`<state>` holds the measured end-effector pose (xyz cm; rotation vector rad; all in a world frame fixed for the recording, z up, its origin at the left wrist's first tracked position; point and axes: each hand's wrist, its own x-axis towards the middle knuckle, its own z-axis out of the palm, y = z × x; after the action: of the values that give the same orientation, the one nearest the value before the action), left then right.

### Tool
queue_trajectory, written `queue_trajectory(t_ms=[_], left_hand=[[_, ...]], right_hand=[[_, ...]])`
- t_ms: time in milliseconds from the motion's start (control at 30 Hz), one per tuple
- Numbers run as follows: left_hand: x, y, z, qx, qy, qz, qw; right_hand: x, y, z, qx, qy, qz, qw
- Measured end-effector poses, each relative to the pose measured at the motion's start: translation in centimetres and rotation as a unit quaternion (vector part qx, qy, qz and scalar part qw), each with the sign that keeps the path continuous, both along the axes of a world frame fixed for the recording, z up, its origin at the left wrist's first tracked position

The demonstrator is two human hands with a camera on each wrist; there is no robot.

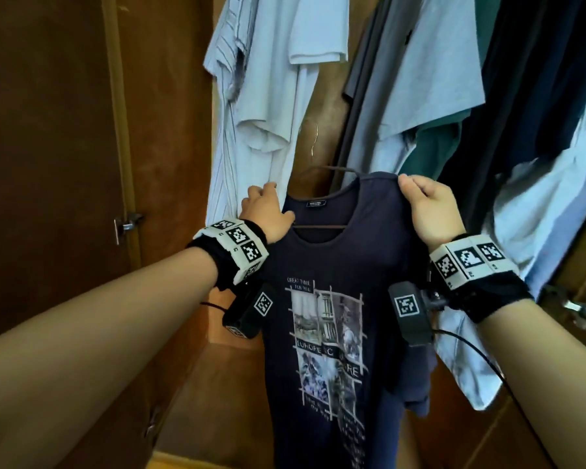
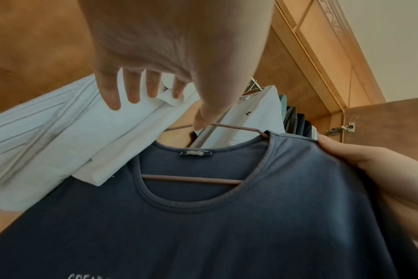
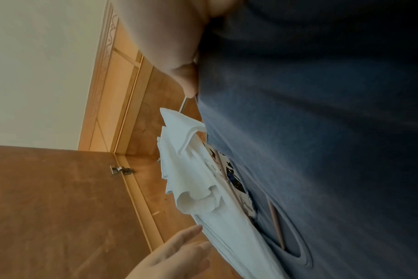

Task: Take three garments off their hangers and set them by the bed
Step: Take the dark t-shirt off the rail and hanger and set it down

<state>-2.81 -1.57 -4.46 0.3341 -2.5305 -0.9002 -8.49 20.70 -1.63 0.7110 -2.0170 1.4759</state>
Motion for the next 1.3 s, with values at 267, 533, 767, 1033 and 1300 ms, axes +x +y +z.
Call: queue_trajectory(t_ms=[267,533,767,1033,1300], left_hand=[[1.4,2.4,2.6,-0.047,0.074,0.010,0.996],[1.8,5.1,2.8,-0.020,0.115,-0.070,0.991],[2.5,8.9,1.7,-0.012,0.116,-0.136,0.984],[4.4,10.8,1.8,-0.041,0.122,-0.129,0.983],[6.7,7.2,-0.4,-0.122,0.101,0.108,0.981]], right_hand=[[2.2,3.7,0.2,-0.026,0.012,0.041,0.999],[2.5,9.3,-0.7,0.013,0.004,-0.030,0.999],[2.4,7.1,-0.3,0.198,-0.023,-0.071,0.977],[5.2,3.1,-0.5,0.244,-0.073,0.077,0.964],[5.1,4.2,-1.5,0.159,-0.048,-0.072,0.983]])
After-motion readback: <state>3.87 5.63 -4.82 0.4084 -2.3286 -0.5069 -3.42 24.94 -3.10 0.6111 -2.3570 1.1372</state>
